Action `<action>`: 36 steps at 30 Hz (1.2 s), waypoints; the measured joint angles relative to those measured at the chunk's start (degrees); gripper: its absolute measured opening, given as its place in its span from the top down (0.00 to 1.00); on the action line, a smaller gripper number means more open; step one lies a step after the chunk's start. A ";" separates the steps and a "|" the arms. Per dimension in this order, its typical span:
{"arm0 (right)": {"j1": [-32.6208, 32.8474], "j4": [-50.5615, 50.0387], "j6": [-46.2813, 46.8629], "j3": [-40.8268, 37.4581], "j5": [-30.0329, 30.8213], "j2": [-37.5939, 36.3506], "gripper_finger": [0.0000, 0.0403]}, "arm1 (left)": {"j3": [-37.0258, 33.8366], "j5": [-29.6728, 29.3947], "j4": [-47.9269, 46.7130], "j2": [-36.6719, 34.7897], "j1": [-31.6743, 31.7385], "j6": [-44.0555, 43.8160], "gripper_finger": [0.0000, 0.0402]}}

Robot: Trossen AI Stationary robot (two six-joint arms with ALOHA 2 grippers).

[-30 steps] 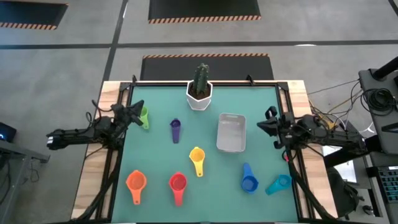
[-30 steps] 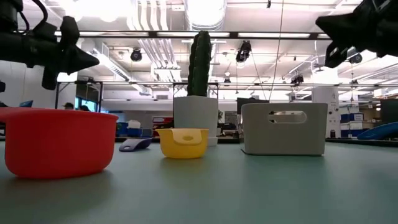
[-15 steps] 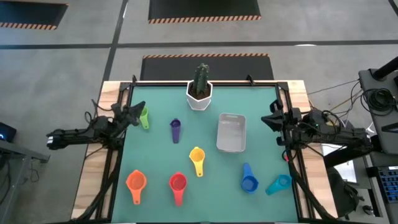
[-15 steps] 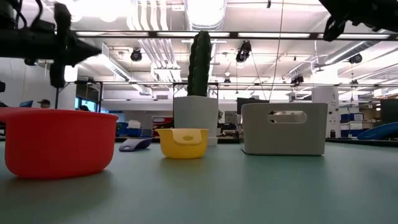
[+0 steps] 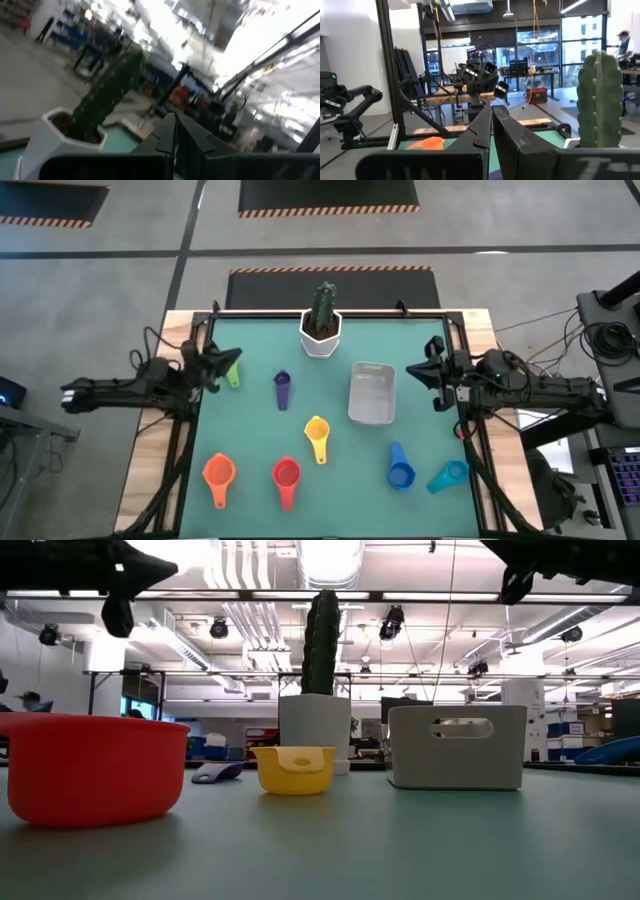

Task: Nest measuring cups in basket
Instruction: Stack the red measuring cup on the top of the orange measuring cup

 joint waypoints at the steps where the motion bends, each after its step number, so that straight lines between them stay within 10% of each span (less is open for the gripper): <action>1: 0.00 0.00 -0.23 0.08 0.00 -0.32 0.98 | 1.54 -0.01 -2.04 1.73 -0.37 -0.67 1.00; 23: 0.00 -0.36 -10.73 1.37 -0.01 -2.01 0.98 | 38.11 0.23 -48.27 43.50 -24.55 -36.66 1.00; 36: 0.02 -0.38 -16.21 4.57 -0.01 -1.99 0.98 | 54.87 13.42 -56.87 71.04 -33.78 -37.30 1.00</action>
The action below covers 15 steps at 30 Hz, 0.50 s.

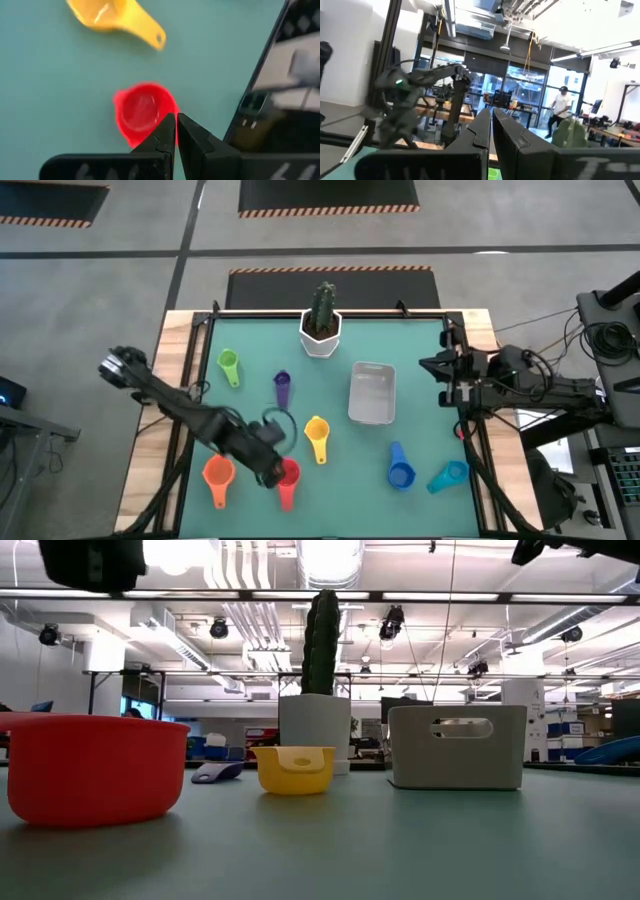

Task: Nest measuring cups in basket
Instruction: Stack the red measuring cup on the top of the orange measuring cup

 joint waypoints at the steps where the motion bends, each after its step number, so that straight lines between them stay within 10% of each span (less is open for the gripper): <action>1: 0.00 -0.01 -0.21 0.15 0.00 0.00 0.98 | 1.10 0.81 -0.49 1.87 -0.38 0.60 1.00; 15: -0.02 0.01 -4.08 1.87 0.00 -0.02 0.98 | 18.65 3.49 -5.43 18.81 -5.15 12.47 1.00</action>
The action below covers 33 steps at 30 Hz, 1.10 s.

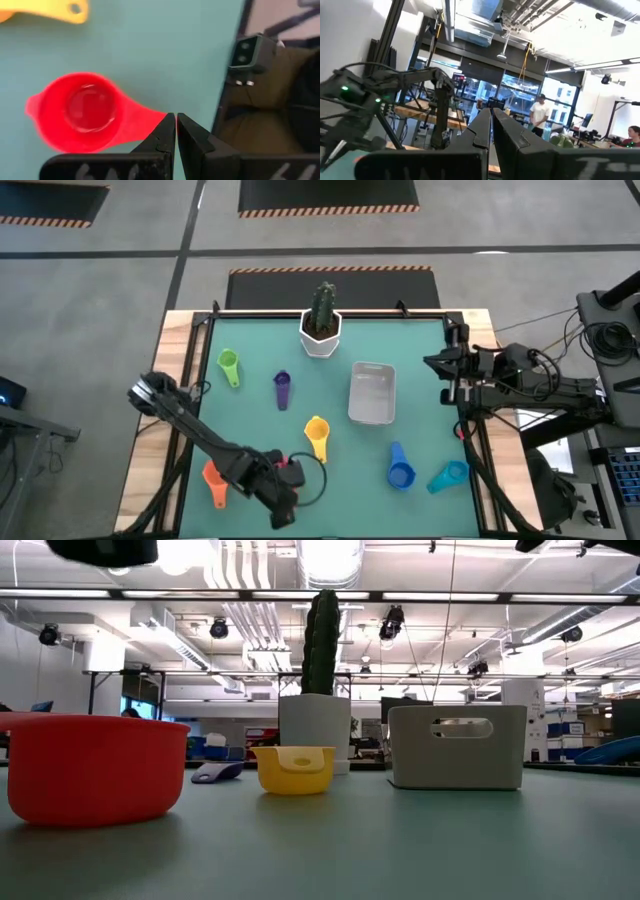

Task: Nest measuring cups in basket
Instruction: Stack the red measuring cup on the top of the orange measuring cup

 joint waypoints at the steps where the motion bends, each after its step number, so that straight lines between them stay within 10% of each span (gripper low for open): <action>1: 0.00 -0.04 0.00 0.16 0.00 0.00 0.98 | 1.70 -0.01 -1.07 1.16 -0.27 0.55 1.00; 18: 0.02 -0.07 0.09 0.66 0.00 0.07 0.98 | 33.36 -8.34 -34.58 21.69 -1.63 3.90 0.68; 33: 0.02 -0.21 1.66 0.64 -0.02 0.11 0.98 | 33.63 -11.45 -33.05 23.81 -1.63 3.92 0.66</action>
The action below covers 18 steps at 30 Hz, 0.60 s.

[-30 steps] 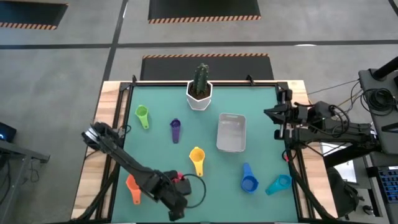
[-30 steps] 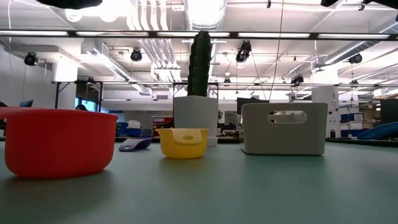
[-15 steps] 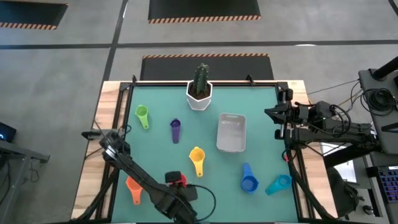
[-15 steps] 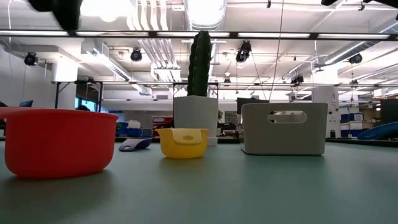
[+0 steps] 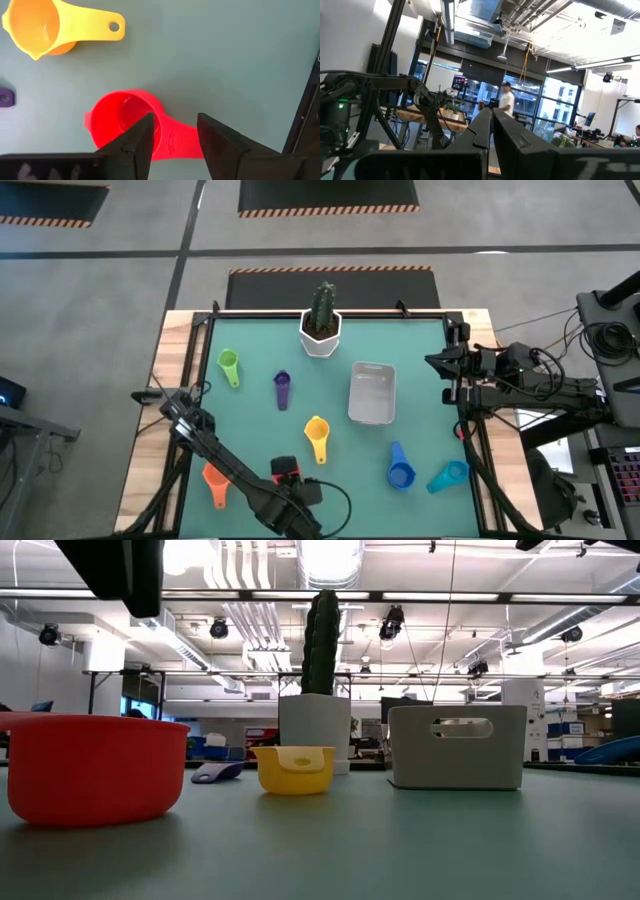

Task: Nest measuring cups in basket
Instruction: Stack the red measuring cup on the top of the orange measuring cup

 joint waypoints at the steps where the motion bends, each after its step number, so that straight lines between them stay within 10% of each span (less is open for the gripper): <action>1: -0.02 -0.02 0.00 0.00 0.00 0.00 0.98 | -0.27 -0.02 0.25 0.00 0.00 -0.03 0.64; 18: 0.00 -0.34 -0.04 -0.02 0.02 0.00 0.98 | -6.14 -3.15 6.98 -0.28 -0.02 0.08 0.57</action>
